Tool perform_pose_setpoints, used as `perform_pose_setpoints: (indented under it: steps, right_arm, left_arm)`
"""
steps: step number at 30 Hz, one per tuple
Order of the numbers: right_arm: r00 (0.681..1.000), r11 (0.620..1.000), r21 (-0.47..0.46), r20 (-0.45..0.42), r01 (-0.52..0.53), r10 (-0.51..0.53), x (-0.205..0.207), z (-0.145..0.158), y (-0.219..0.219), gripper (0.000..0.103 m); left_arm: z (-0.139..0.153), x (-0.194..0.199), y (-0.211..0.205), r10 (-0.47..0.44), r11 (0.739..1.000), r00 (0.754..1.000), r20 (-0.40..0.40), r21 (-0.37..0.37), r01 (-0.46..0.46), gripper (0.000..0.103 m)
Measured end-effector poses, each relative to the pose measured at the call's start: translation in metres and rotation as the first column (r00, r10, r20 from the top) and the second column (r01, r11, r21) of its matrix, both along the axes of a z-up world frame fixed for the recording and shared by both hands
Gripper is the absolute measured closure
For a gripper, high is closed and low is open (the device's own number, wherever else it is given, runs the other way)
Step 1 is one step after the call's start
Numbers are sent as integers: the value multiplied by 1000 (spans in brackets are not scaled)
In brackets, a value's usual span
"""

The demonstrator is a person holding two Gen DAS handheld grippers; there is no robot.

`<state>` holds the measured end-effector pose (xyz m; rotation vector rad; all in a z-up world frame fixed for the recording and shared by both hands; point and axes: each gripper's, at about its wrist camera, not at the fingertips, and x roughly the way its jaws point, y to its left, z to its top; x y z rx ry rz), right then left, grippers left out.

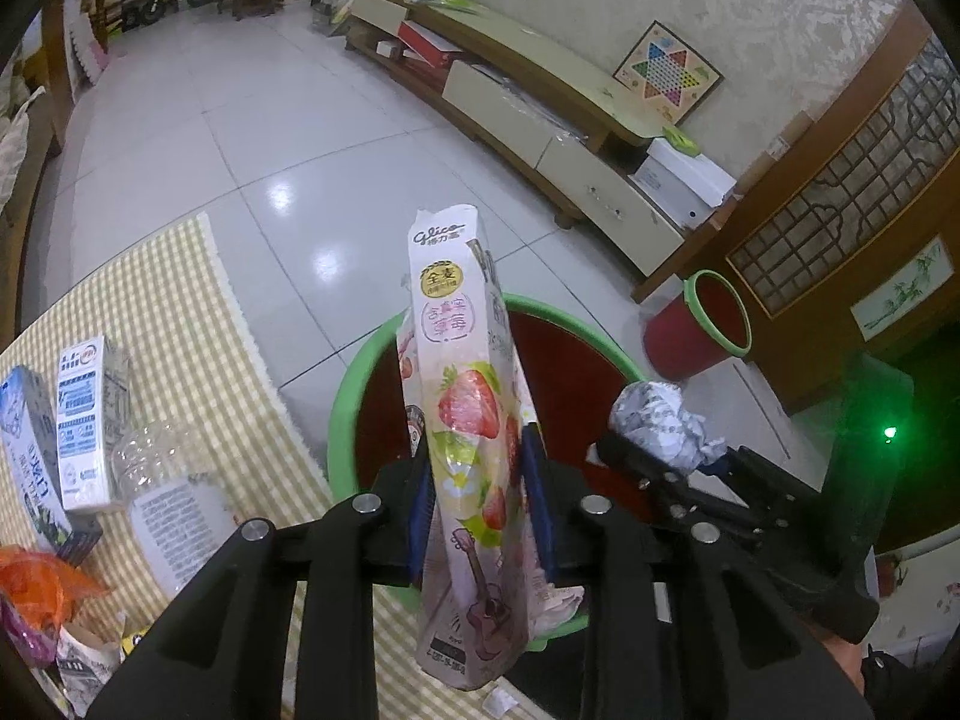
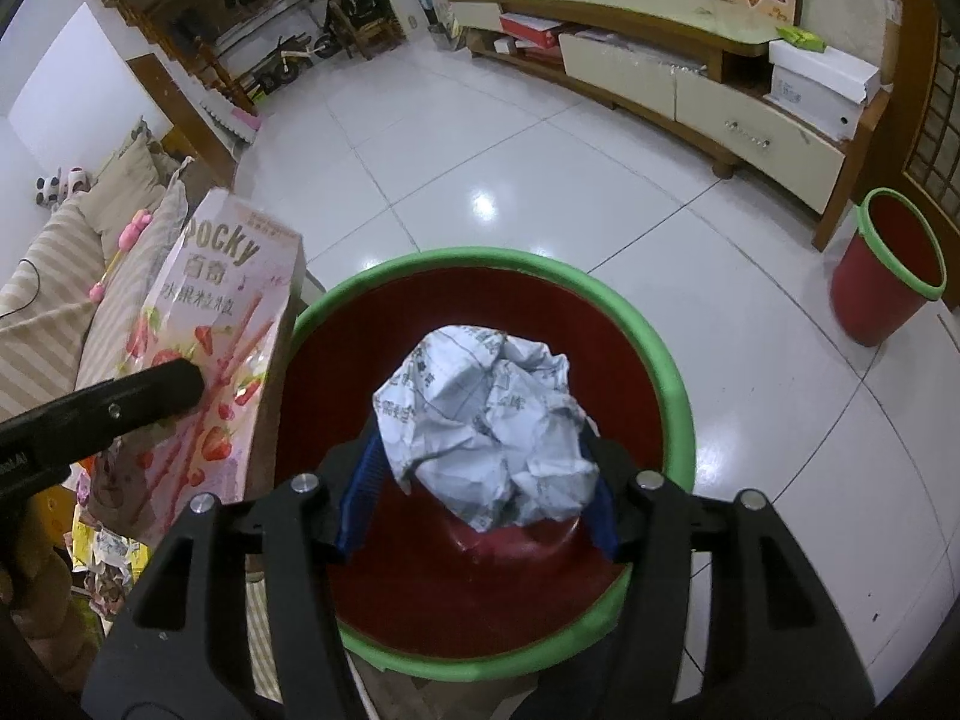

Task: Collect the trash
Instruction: 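Open the left tool dropping the Pocky box while the right tool drops the paper ball into the bin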

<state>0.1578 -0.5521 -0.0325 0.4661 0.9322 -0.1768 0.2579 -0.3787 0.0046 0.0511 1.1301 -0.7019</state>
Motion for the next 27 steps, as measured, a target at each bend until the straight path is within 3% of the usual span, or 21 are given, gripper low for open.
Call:
perform_pose_setpoints:
  steps: [1,3,10,15,27]
  right_arm:
    - [1000,1000,-7,-3,3,-3,0,0,0,39]
    - [1000,1000,-14,-4,-1,1,0,1,2,30]
    - [1000,1000,-25,3,-7,7,-5,6,4,11]
    - [1000,1000,-27,1,-11,11,-8,11,10,7]
    - [998,997,-45,36,-58,59,-19,38,51,5]
  left_arm:
    - [1,0,-1,2,1000,1000,4,3,-2,71]
    - [4,1,2,19,1000,1000,16,-7,-19,46]
    - [14,2,18,67,997,998,23,-33,-66,27]
    - [24,-3,43,116,992,993,36,-45,-115,12]
    - [50,-28,113,199,978,979,43,-72,-196,8]
